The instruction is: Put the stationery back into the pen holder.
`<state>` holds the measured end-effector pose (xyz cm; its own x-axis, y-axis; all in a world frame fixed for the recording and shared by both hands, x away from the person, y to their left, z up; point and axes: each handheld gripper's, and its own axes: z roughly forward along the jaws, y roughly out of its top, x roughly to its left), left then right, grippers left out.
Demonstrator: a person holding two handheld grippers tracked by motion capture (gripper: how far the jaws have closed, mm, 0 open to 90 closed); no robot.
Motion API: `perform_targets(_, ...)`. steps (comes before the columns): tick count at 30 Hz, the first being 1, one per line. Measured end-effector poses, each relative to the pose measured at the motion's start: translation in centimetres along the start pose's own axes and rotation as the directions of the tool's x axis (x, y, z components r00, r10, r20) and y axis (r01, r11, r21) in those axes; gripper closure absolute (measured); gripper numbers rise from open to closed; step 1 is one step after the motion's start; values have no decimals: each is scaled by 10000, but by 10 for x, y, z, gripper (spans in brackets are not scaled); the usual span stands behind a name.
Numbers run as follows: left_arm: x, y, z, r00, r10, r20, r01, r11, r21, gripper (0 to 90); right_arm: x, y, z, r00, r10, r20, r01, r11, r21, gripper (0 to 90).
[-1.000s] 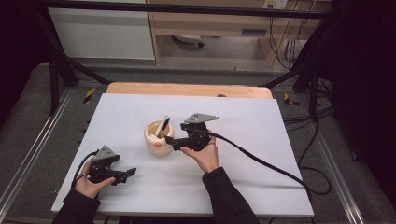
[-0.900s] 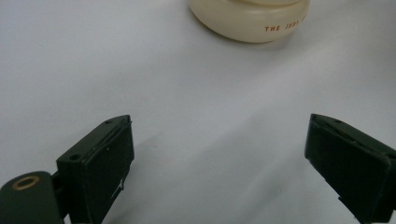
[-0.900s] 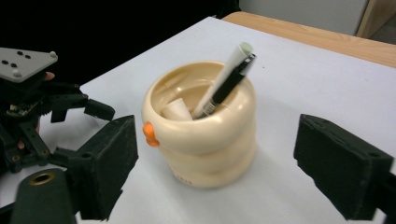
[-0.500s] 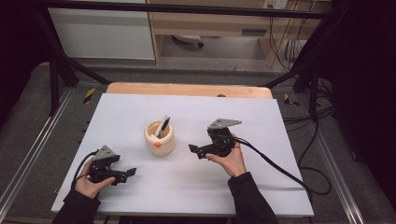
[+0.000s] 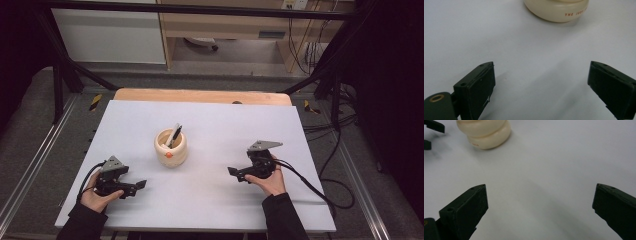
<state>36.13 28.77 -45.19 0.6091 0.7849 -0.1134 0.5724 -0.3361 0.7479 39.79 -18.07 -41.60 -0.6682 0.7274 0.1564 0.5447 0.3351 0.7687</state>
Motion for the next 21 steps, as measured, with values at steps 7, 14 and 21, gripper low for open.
perform_targets(7,-2,0,1,9999,112,45,-112,9999,-30,69,-20,-29,-16,9991,202,365,-210,9996,208,9)
perform_targets(14,-3,0,1,9996,271,42,-271,9996,-11,67,-34,-54,-32,9984,182,528,-192,9996,189,9)
perform_targets(21,-4,-1,2,9994,348,17,-348,9994,-54,65,-45,-72,-42,9980,229,585,-245,9993,266,9)
